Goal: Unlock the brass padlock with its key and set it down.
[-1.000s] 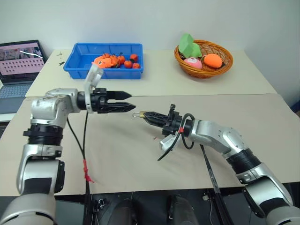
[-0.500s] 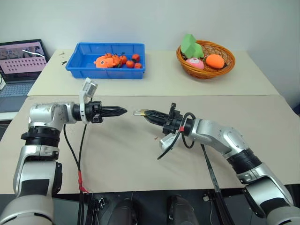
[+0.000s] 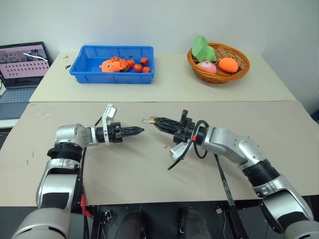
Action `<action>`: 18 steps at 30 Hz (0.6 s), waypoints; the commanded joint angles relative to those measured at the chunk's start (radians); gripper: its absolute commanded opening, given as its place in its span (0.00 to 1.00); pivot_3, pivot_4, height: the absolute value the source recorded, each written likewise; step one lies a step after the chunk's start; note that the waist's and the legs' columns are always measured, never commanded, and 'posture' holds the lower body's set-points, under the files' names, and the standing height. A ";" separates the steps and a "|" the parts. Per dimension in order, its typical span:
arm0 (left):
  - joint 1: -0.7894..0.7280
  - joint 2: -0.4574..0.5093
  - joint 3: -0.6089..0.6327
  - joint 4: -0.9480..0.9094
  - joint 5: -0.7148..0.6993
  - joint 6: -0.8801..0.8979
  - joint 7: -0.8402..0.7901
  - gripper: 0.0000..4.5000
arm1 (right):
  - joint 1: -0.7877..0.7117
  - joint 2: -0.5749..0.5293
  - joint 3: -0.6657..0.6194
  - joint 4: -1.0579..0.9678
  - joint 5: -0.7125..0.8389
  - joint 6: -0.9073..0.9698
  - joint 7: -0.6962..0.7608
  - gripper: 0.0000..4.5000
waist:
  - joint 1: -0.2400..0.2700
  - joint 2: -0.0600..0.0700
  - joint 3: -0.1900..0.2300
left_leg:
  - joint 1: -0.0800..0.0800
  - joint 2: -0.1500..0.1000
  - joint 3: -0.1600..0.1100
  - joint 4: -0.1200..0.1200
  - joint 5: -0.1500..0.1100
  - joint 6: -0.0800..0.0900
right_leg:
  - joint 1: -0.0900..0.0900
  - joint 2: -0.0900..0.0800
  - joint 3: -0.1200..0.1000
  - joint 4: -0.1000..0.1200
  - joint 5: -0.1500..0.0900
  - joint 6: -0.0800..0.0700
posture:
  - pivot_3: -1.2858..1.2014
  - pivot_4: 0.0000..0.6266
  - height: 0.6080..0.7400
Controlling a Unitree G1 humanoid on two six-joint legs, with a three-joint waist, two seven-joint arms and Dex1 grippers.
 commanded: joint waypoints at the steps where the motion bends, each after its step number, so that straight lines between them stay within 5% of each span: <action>1: -0.012 -0.002 0.030 -0.025 -0.035 0.039 0.000 0.02 | 0.003 -0.001 -0.031 -0.044 0.031 0.014 -0.002 0.03 | 0.000 0.000 0.000 | 0.000 0.000 0.000 0.000 0.000 0.000 | 0.000 0.000 0.000 0.000 0.000 0.000 | 0.52 0.24 0.57; 18: -0.002 0.049 0.031 -0.112 -0.068 0.077 -0.031 0.02 | -0.005 0.005 -0.019 -0.004 0.024 0.005 -0.021 0.03 | 0.002 0.000 0.000 | 0.000 0.000 0.000 0.000 0.000 0.000 | 0.000 0.000 0.000 0.000 0.000 0.000 | 0.52 0.24 0.57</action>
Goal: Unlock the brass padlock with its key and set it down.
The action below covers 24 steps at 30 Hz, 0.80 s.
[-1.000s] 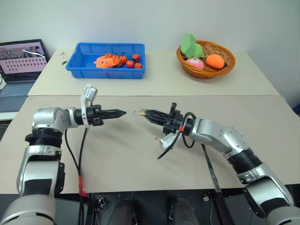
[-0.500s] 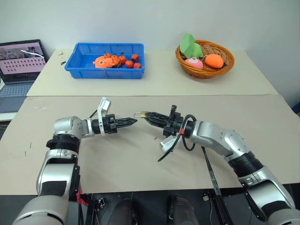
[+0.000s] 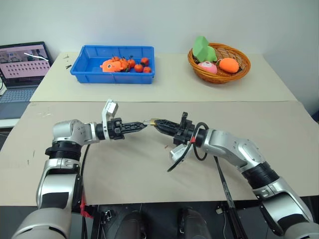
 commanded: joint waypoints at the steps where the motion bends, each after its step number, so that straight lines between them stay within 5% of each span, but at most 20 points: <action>1: -0.011 0.014 0.026 -0.002 -0.017 -0.016 -0.004 0.02 | -0.009 0.000 -0.020 -0.018 0.024 -0.005 -0.018 0.03 | 0.000 0.000 0.000 | 0.000 0.000 0.000 0.000 0.000 0.000 | 0.000 0.000 0.000 0.000 0.000 0.000 | 0.52 0.24 0.57; 24: -0.014 0.008 0.046 -0.002 -0.020 -0.038 0.040 0.02 | -0.031 0.036 0.016 0.023 0.005 -0.015 -0.023 0.03 | 0.000 0.000 0.000 | 0.000 0.000 0.000 0.000 0.000 0.000 | 0.000 0.000 0.000 0.000 0.000 0.000 | 0.52 0.24 0.57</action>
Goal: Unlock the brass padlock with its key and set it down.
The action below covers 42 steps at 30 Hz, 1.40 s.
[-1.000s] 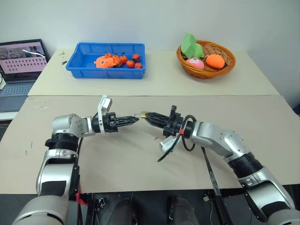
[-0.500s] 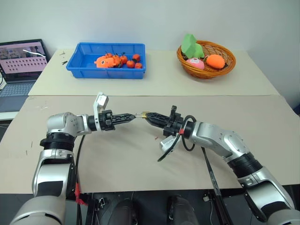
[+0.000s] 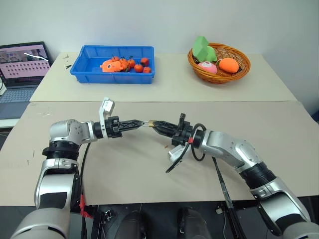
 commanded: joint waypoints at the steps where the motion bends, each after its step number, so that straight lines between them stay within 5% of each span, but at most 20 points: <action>1: -0.014 0.006 0.026 -0.007 -0.019 -0.004 0.003 0.02 | -0.034 0.009 0.001 0.004 0.007 -0.014 -0.023 0.03 | 0.000 0.000 0.000 | 0.000 0.000 0.000 0.000 0.000 0.000 | 0.000 0.000 0.000 0.000 0.000 0.000 | 0.52 0.24 0.57; 42: -0.019 0.019 0.036 0.030 0.005 -0.037 0.044 0.02 | -0.148 0.062 0.046 0.238 0.028 0.011 -0.018 0.03 | -0.003 0.000 0.000 | 0.000 0.000 0.000 0.000 0.000 0.000 | 0.000 0.000 0.000 0.000 0.000 0.000 | 0.52 0.24 0.57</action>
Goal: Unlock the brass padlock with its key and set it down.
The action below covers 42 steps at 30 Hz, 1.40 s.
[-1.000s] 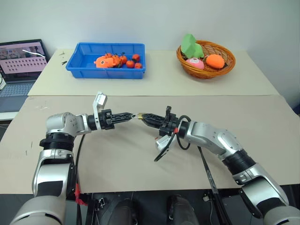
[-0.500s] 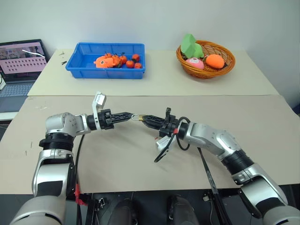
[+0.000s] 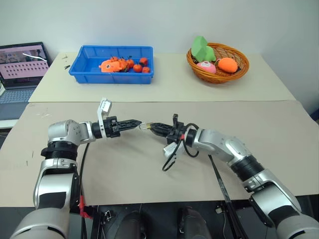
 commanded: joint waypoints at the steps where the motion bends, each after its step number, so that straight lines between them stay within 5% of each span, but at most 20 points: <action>1: -0.019 0.013 0.018 0.000 -0.006 -0.016 -0.004 0.02 | -0.039 0.005 -0.022 0.027 0.027 0.021 -0.016 0.03 | 0.000 0.000 0.000 | 0.000 0.000 0.000 0.000 0.000 0.000 | 0.000 0.000 0.000 0.000 0.000 0.000 | 0.52 0.24 0.57; 42: -0.011 0.027 0.018 0.005 0.000 -0.024 0.007 0.02 | -0.056 0.055 0.031 0.066 0.007 0.095 0.021 0.03 | -0.018 0.000 0.000 | 0.000 0.000 0.000 0.000 0.000 0.000 | 0.000 0.000 0.000 0.001 0.000 0.000 | 0.52 0.24 0.57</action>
